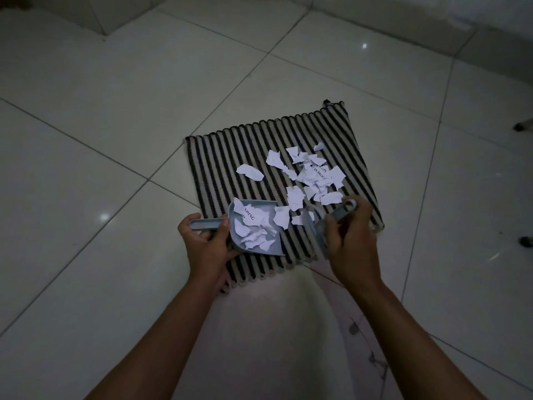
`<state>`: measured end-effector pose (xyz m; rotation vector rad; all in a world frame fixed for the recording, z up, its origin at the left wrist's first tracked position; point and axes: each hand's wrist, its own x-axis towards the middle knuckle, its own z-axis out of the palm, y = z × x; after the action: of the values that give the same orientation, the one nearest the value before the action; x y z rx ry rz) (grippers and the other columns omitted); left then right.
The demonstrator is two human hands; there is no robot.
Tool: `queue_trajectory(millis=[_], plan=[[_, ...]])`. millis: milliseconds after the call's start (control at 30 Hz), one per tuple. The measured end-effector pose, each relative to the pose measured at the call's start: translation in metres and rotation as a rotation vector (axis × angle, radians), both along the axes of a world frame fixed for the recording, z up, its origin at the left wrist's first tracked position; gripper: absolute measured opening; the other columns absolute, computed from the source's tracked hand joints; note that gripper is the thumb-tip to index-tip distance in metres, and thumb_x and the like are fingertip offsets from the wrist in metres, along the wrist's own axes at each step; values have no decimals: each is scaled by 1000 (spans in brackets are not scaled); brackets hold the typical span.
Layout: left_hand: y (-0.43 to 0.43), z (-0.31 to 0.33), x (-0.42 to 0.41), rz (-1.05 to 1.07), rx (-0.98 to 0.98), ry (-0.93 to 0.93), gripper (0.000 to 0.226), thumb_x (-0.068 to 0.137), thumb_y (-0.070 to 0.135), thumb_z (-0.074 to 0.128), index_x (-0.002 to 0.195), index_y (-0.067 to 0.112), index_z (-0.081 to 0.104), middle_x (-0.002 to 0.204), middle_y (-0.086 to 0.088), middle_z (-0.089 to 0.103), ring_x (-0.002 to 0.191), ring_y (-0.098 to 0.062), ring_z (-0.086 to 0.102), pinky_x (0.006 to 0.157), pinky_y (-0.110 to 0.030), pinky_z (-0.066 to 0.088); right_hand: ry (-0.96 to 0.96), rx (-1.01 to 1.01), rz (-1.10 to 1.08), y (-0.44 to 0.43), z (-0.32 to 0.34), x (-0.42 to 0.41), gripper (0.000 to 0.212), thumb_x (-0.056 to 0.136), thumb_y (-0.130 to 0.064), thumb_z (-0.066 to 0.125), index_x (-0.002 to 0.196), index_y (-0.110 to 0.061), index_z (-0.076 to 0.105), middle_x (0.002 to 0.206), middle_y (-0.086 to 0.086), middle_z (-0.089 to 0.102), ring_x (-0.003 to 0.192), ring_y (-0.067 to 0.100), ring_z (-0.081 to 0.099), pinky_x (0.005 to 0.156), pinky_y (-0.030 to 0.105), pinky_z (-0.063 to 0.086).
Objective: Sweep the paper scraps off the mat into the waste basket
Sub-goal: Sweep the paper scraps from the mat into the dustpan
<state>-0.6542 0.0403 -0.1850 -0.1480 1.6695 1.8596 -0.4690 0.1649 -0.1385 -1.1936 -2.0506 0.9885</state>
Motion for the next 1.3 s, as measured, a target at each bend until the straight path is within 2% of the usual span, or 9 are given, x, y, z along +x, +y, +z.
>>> queue_trajectory(millis=[133, 267, 367, 567, 733, 833, 933, 1033, 1300], plan=[[2, 1, -7, 18, 7, -15, 49, 93, 5, 67, 119, 27, 33, 101, -6, 64, 85, -16, 68, 60, -40, 61, -28, 3, -15, 10, 0, -14, 32, 101, -22, 53, 125, -30, 34, 96, -4, 63, 82, 14, 66, 68, 41, 60], [6, 0, -7, -14, -4, -31, 49, 91, 6, 70, 117, 29, 35, 108, -11, 64, 92, -22, 68, 62, -44, 61, -102, -3, 118, -6, -3, -37, 27, 103, -28, 50, 124, -31, 33, 97, 2, 66, 81, 17, 67, 62, 31, 55], [4, -2, -8, -11, -9, -34, 50, 91, 6, 70, 118, 28, 34, 110, -12, 64, 94, -24, 68, 60, -42, 61, -60, -32, 179, -15, -1, -44, 25, 103, -29, 49, 121, -37, 32, 95, -2, 65, 79, 14, 67, 62, 37, 59], [2, -3, -8, -21, 18, -56, 47, 93, 4, 67, 119, 26, 33, 102, -6, 65, 84, -15, 69, 56, -37, 60, 10, 9, -82, 15, 3, -16, 30, 101, -21, 53, 123, -28, 34, 94, -9, 58, 81, 5, 63, 58, 13, 50], [6, -6, -5, -30, -9, -40, 50, 93, 7, 68, 124, 27, 35, 108, -9, 66, 95, -20, 69, 62, -40, 61, -69, 45, -53, 12, 0, -16, 27, 103, -25, 50, 124, -31, 33, 95, -6, 57, 80, 12, 62, 65, 37, 58], [6, -7, -4, -26, -7, -43, 52, 92, 8, 69, 126, 27, 35, 110, -10, 66, 97, -23, 69, 65, -42, 61, -75, 46, 73, -3, -4, -28, 24, 103, -27, 49, 118, -36, 32, 92, -2, 62, 77, 16, 64, 63, 39, 57], [6, -6, -5, -21, -1, -51, 53, 91, 9, 71, 124, 29, 35, 110, -11, 66, 98, -25, 69, 65, -43, 61, -2, 7, 12, 0, -3, -25, 30, 102, -23, 52, 122, -34, 33, 95, -1, 64, 79, 8, 65, 58, 17, 52], [4, -5, -4, -15, 4, -56, 52, 91, 8, 71, 124, 27, 35, 109, -10, 67, 96, -23, 69, 63, -40, 60, 43, 1, -117, 8, -3, -15, 31, 101, -19, 53, 126, -22, 36, 94, -3, 62, 77, 4, 65, 56, 11, 50], [2, -6, 2, -1, -1, -68, 50, 92, 7, 69, 122, 26, 34, 107, -9, 66, 87, -17, 69, 63, -40, 61, -5, -30, 11, -41, -18, -35, 28, 102, -25, 50, 123, -33, 32, 89, 2, 63, 71, 16, 66, 54, 35, 58]])
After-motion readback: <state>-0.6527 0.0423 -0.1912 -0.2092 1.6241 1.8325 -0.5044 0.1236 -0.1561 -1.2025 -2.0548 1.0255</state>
